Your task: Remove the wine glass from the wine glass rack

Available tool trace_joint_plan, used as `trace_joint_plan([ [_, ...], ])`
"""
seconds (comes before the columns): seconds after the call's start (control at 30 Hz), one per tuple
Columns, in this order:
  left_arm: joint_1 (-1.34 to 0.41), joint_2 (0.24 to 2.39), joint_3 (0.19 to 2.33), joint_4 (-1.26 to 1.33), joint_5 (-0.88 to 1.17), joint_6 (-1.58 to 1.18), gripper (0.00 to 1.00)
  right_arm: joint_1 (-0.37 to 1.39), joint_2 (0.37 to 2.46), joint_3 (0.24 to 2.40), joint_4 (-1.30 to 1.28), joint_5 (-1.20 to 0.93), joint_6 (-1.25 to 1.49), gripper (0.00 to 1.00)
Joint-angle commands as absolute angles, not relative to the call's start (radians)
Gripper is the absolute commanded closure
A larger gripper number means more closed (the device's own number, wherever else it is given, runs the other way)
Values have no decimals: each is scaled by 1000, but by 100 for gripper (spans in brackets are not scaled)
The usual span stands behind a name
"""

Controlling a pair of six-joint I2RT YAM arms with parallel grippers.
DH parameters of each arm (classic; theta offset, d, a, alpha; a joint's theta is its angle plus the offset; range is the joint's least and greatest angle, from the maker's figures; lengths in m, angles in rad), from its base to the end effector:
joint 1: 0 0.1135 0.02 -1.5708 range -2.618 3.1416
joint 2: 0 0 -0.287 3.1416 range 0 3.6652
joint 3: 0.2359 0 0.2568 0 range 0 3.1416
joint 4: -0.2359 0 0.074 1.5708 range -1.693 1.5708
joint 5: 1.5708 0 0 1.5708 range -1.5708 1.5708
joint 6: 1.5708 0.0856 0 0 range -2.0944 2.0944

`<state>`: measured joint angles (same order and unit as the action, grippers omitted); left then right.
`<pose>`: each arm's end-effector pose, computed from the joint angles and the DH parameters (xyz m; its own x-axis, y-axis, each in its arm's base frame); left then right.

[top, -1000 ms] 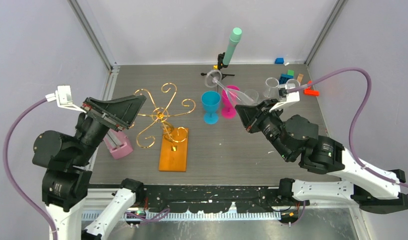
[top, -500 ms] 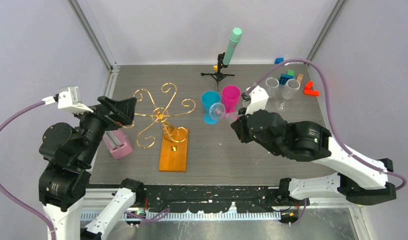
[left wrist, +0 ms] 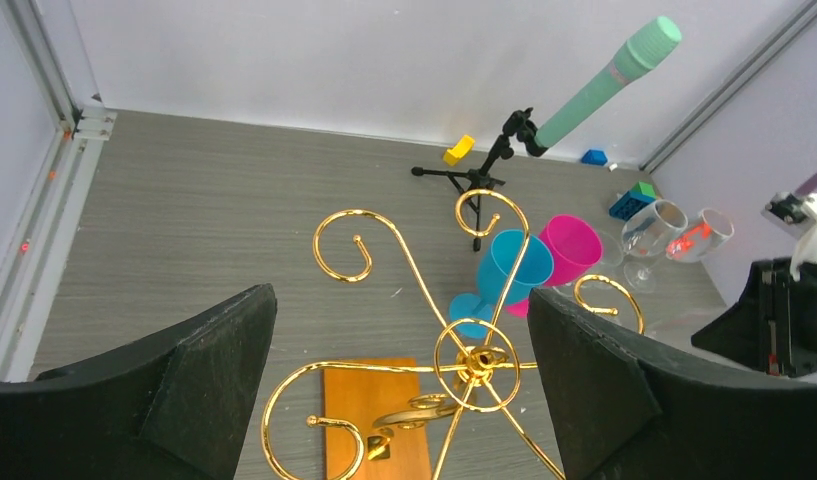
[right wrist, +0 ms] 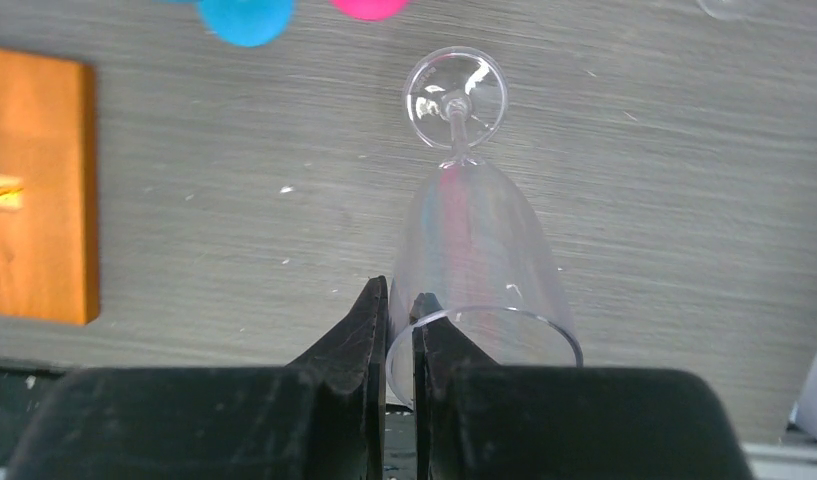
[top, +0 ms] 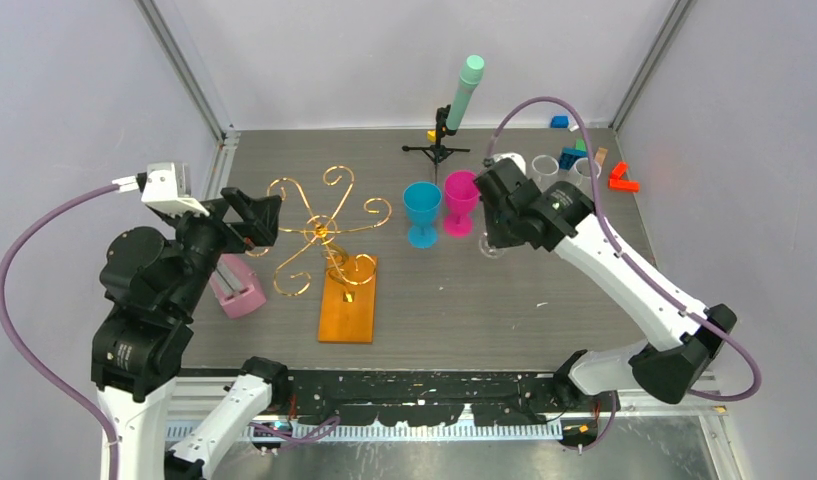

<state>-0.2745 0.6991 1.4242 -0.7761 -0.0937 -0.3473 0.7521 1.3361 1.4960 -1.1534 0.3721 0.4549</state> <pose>0.1046 -0.0211 0.5006 -0.1074 -0.3218 -0.9407 0.1525 0.9296 -0.3354 0.2214 0.1645 0.3628 -0.7656 -0.1558 -0.6241 -0.1727 0.9844 -0.0339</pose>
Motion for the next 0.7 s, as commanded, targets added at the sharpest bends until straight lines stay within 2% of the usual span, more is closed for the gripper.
trace_joint_plan([
  [0.0, -270, 703, 1408, -736, -66, -290, 0, 594, 1360, 1485, -1172, 329, 404, 100],
  [0.3, -272, 714, 1392, -752, -36, -251, 0, 229, 1461, 1458, -1180, 250, 386, 100],
  [0.53, -281, 703, 1402, -772, -51, -235, 0, 71, 1537, 1543, -1193, 204, 346, 99],
  [0.63, -281, 701, 1416, -796, -57, -239, 0, 21, 1567, 1561, -1189, 172, 330, 93],
  [0.67, -281, 701, 1423, -805, -62, -242, 0, 17, 1579, 1565, -1188, 169, 328, 87],
])
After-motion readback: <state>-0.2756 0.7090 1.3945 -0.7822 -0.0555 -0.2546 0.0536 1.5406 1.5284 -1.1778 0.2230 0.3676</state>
